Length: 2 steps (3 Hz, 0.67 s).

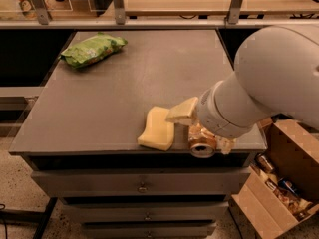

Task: Move orange can near sponge

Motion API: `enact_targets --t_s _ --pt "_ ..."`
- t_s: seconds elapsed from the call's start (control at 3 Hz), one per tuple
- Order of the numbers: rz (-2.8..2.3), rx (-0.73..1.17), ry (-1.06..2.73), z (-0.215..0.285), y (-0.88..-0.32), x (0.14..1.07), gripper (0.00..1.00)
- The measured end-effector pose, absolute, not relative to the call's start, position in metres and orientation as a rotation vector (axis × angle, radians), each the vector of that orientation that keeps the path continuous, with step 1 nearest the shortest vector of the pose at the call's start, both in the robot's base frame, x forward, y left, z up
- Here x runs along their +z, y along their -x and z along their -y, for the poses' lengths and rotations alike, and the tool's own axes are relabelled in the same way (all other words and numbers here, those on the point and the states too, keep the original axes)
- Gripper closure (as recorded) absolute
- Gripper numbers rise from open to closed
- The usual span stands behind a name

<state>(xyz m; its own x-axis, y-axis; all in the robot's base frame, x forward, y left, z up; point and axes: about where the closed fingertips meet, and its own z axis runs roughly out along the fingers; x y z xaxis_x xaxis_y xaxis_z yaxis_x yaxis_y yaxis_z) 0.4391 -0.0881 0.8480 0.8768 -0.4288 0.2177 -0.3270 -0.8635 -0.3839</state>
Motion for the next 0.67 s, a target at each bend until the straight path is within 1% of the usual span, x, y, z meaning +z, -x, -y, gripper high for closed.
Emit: enact_targets --t_s 0.67 --pt "-0.635 -0.422 2.714 0.0848 -0.4354 0.8524 0.0"
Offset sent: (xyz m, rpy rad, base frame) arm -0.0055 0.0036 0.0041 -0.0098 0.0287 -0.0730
